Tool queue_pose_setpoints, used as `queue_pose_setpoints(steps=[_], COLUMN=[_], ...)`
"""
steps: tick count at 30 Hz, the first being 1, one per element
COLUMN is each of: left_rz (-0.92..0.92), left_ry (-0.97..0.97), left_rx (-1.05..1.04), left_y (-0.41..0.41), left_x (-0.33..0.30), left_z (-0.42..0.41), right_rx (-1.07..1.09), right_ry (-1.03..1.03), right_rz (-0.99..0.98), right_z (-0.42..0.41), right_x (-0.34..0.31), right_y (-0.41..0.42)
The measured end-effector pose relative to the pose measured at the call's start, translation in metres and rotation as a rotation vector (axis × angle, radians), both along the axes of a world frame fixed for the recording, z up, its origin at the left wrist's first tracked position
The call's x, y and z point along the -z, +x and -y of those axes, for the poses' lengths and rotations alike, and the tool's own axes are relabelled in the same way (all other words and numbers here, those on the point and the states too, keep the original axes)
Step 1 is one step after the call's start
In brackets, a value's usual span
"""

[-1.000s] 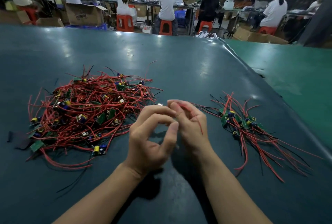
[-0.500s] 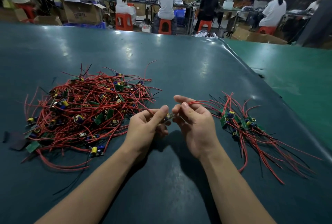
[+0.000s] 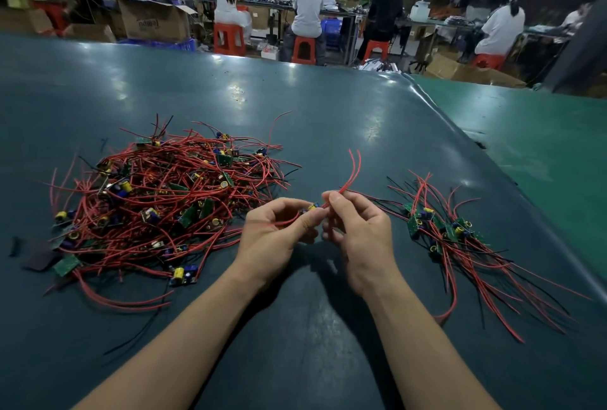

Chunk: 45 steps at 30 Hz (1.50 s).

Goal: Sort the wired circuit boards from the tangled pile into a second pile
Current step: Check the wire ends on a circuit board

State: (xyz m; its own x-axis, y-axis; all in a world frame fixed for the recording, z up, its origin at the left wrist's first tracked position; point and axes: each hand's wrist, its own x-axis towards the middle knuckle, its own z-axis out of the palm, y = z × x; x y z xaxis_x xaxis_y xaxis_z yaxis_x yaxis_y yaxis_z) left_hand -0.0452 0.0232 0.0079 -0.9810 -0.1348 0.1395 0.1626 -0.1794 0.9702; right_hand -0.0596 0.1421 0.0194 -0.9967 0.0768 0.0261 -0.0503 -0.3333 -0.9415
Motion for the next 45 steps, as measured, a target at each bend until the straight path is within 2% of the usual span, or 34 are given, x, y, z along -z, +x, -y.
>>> queue_pose_setpoints(steps=[4, 17, 27, 31, 33, 37, 39, 42, 45], left_rz=[0.065, 0.045, 0.072, 0.071, 0.069, 0.078, 0.084, 0.069, 0.069], left_ry=[0.043, 0.083, 0.184, 0.187, 0.189, 0.250, 0.269, 0.188, 0.185], left_rx=[0.022, 0.207, 0.254, 0.261, 0.254, 0.190, 0.169, 0.182, 0.116], left_y=[-0.001, 0.002, 0.005, 0.007, 0.007, 0.005, 0.003, 0.004, 0.002], left_x=[0.003, -0.003, -0.005, -0.007, -0.008, -0.009, -0.007, -0.005, -0.004], left_z=[0.004, 0.007, 0.009, 0.008, 0.007, 0.008, 0.008, 0.005, 0.004], right_rx=[0.011, 0.377, 0.487, 0.608, 0.621, 0.531, 0.513, 0.588, 0.560], right_ry=[0.086, -0.042, 0.280, 0.443, 0.378, 0.113, 0.058, 0.044, -0.066], right_rz=[0.028, -0.070, -0.203, -0.279, -0.232, -0.108, -0.092, -0.097, -0.003], right_z=[-0.003, -0.029, -0.034, -0.032, -0.030, -0.028, -0.028, -0.032, -0.037], right_x=[0.003, 0.003, 0.005, 0.006, 0.007, 0.005, 0.004, 0.003, 0.000], right_y=[-0.002, -0.021, -0.019, -0.016, -0.016, -0.018, -0.019, -0.021, -0.021])
